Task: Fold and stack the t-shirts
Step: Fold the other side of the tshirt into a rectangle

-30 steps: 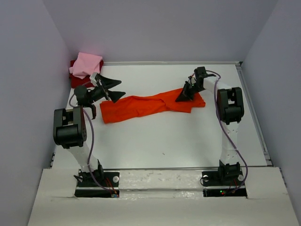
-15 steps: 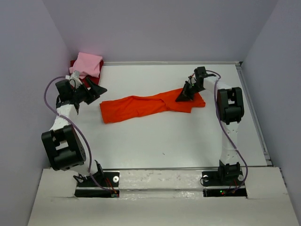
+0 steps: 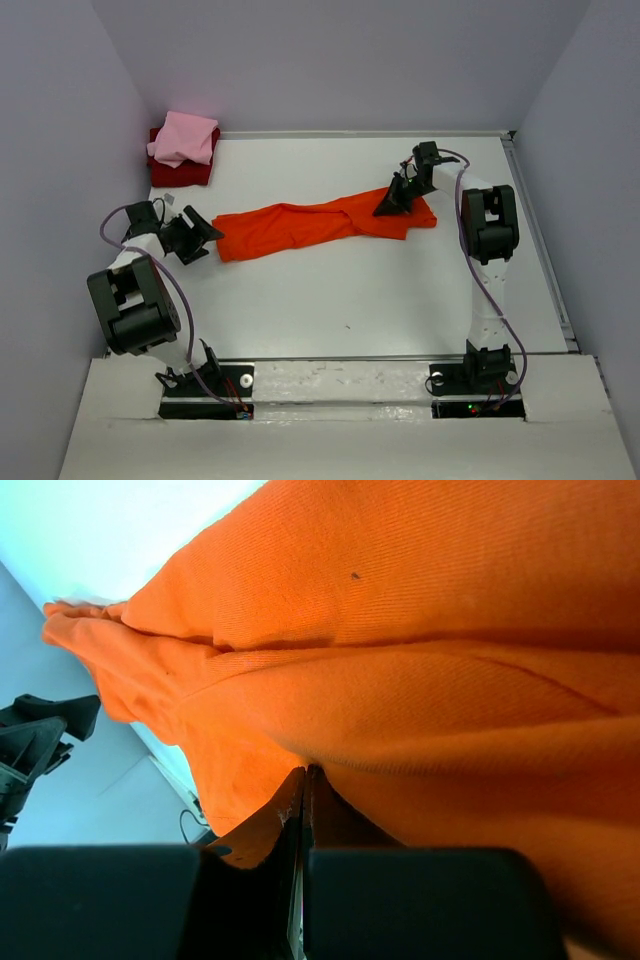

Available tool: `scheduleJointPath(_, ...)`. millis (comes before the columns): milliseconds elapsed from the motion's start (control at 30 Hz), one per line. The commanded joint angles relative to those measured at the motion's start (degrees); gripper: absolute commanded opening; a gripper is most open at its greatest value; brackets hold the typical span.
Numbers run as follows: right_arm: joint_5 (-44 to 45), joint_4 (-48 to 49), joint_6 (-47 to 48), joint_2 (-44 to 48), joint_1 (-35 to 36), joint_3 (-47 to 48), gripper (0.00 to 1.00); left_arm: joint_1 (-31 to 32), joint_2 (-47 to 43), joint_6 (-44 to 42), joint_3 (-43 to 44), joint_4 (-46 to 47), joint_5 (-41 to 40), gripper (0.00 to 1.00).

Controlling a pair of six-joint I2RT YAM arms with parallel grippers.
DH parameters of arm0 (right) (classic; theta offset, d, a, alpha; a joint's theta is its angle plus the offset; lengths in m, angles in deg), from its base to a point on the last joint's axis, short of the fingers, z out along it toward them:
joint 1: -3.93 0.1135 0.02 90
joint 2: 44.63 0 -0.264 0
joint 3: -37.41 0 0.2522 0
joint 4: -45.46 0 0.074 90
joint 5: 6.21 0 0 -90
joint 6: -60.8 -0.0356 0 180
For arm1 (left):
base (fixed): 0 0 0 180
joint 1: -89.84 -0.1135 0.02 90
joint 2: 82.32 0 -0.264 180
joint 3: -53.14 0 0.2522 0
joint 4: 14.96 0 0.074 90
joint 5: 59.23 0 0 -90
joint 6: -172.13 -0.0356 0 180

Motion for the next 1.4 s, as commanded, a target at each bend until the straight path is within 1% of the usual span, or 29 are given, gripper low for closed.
scheduleJointPath(0, -0.7, 0.2, 1.1, 3.4, 0.6, 1.5, 0.0, -0.4, -0.3, -1.4, -2.2, -0.6, -0.8, 0.79)
scheduleJointPath(200, -0.9, 0.3, 1.1, 3.5, 0.6, 1.4, 0.0, -0.4, 0.7, 0.0, -3.8, 0.7, -2.5, 0.77)
scheduleJointPath(467, -0.7, 0.4, 1.0, 3.7, 0.6, 1.2, 0.0, -0.3, 4.8, 2.1, -6.0, 6.0, 2.1, 0.71)
scheduleJointPath(600, -0.6, 0.6, 0.9, 3.6, 0.6, 1.2, 0.0, -0.3, 6.7, 3.2, -6.1, 7.9, 4.3, 0.61)
scheduleJointPath(633, -0.6, 0.5, 0.9, 3.6, 0.6, 1.2, 0.0, -0.3, 7.1, 3.2, -6.0, 7.9, 4.3, 0.61)
scheduleJointPath(667, -0.6, 0.6, 0.8, 3.6, 0.6, 1.2, 0.0, -0.3, 7.7, 3.4, -5.9, 8.0, 4.9, 0.58)
scheduleJointPath(800, -0.5, 0.5, 0.6, 3.5, 0.6, 1.5, 0.0, -0.3, 7.9, 3.5, -5.4, 8.1, 5.4, 0.56)
scheduleJointPath(833, -0.5, 0.5, 0.6, 3.5, 0.6, 1.5, 0.0, -0.3, 8.2, 3.2, -5.3, 8.0, 5.6, 0.53)
scheduleJointPath(900, -0.4, 0.5, 0.4, 3.5, 0.6, 1.5, 0.0, -0.4, 9.3, 3.0, -5.0, 8.0, 6.1, 0.45)
scheduleJointPath(933, -0.5, 0.5, 0.2, 3.4, 0.6, 1.6, 0.0, -0.4, 9.7, 2.9, -4.8, 7.8, 6.2, 0.36)
scheduleJointPath(1033, -0.2, 0.5, 0.2, 3.3, 0.6, 1.6, 0.0, -0.4, 10.9, 2.6, -4.4, 7.3, 6.1, 0.29)
scheduleJointPath(1233, 0.9, 0.4, 0.2, 3.3, 0.6, 0.7, 0.0, -0.5, 11.6, 0.9, -1.5, 3.6, 3.5, 0.21)
scheduleJointPath(1367, 1.7, 0.3, 0.2, 3.4, 0.6, 0.7, 0.0, -0.7, 11.4, -1.4, 2.2, -0.8, 0.0, 0.19)
